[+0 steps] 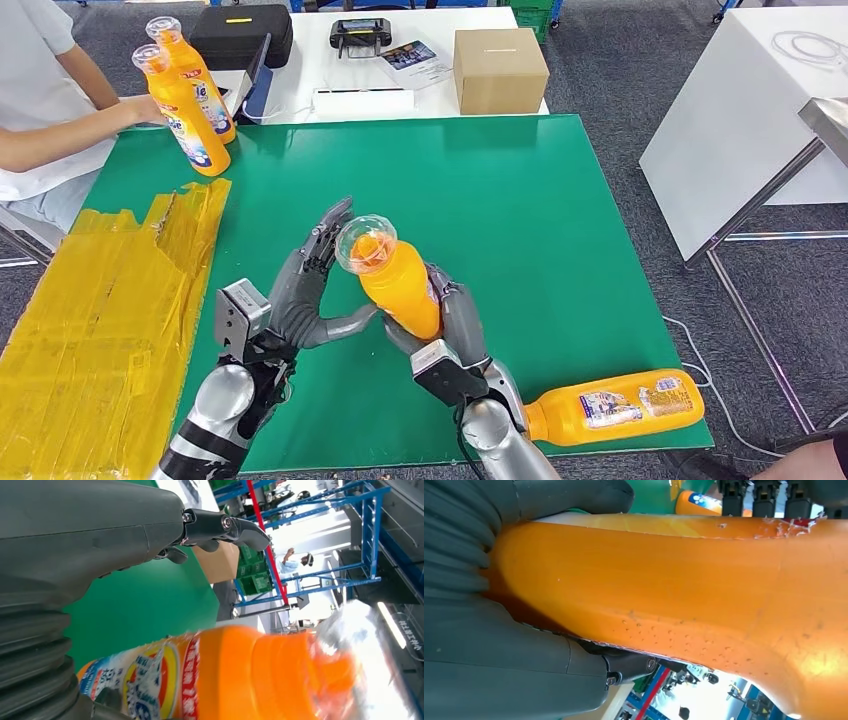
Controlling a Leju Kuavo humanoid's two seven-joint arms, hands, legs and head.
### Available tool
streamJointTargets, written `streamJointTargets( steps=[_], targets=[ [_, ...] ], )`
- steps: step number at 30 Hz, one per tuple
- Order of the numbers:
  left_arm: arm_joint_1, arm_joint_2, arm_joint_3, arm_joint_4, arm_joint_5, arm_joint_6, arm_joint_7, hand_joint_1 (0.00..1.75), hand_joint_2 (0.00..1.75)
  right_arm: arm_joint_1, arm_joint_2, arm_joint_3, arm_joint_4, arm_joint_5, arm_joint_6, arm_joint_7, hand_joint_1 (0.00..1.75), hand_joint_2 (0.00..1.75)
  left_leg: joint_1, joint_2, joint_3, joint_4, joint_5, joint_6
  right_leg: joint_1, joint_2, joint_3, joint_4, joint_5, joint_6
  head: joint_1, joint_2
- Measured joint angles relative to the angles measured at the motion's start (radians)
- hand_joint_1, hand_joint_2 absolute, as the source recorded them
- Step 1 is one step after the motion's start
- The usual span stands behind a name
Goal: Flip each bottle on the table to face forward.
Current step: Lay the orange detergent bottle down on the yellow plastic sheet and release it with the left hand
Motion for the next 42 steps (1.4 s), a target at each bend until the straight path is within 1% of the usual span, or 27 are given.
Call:
streamJointTargets(
  steps=[6,14,19,24,28,34,38,42],
  targets=[
    [0.009,0.0,-0.029,0.0,-0.032,0.012,-0.014,0.0,1.75,-0.021,0.002,-0.001,0.002,-0.011,-0.003,0.002,1.75,1.75,0.0,0.0,0.0,0.0,0.0,0.0,0.0,0.0,0.0,0.0,0.0,0.0,0.0,0.0],
    [0.018,0.0,-0.042,0.001,-0.034,0.016,-0.017,0.0,1.75,-0.028,0.003,-0.013,-0.001,-0.051,-0.019,0.004,1.75,1.75,0.0,0.0,0.0,0.0,0.0,0.0,0.0,0.0,0.0,0.0,0.0,0.0,0.0,0.0],
    [0.017,-0.001,-0.044,0.01,-0.034,0.016,-0.018,0.0,1.75,-0.041,0.016,-0.016,-0.004,-0.042,-0.022,0.005,1.75,1.75,0.0,0.0,0.0,0.0,0.0,0.0,0.0,0.0,0.0,0.0,0.0,0.0,0.0,0.0],
    [0.01,-0.002,-0.048,0.022,-0.03,0.009,-0.018,0.0,1.75,-0.057,0.032,-0.006,0.002,-0.013,-0.047,0.016,1.75,1.75,0.0,0.0,0.0,0.0,0.0,0.0,0.0,0.0,0.0,0.0,0.0,0.0,0.0,0.0],
    [0.001,-0.004,-0.048,0.03,-0.014,0.002,-0.017,0.0,1.75,-0.071,0.05,0.034,0.047,0.046,-0.079,0.024,1.75,1.75,0.0,0.001,0.0,0.0,0.0,0.0,0.0,0.0,0.0,0.0,0.0,0.0,0.0,0.0],
    [-0.008,-0.005,-0.038,0.055,0.026,-0.001,-0.013,0.0,1.75,-0.094,0.095,0.141,0.179,0.159,-0.167,0.028,1.75,1.75,0.001,0.001,0.0,0.0,0.0,0.0,0.0,0.0,0.0,0.0,0.0,0.0,0.0,0.0],
    [-0.001,-0.003,-0.013,0.075,0.063,-0.005,-0.013,0.0,1.75,-0.133,0.106,0.195,0.262,0.167,-0.184,0.042,1.75,1.75,0.0,0.001,0.0,0.0,0.0,0.0,0.0,0.001,-0.001,0.0,0.0,0.0,0.0,0.0],
    [0.011,-0.003,0.009,0.086,0.076,-0.005,-0.013,0.0,1.75,-0.162,0.108,0.223,0.318,0.157,-0.189,0.044,1.75,1.75,0.0,0.001,0.0,0.0,0.0,0.0,0.0,0.001,-0.001,0.0,0.0,0.0,0.0,0.0]
  ],
)
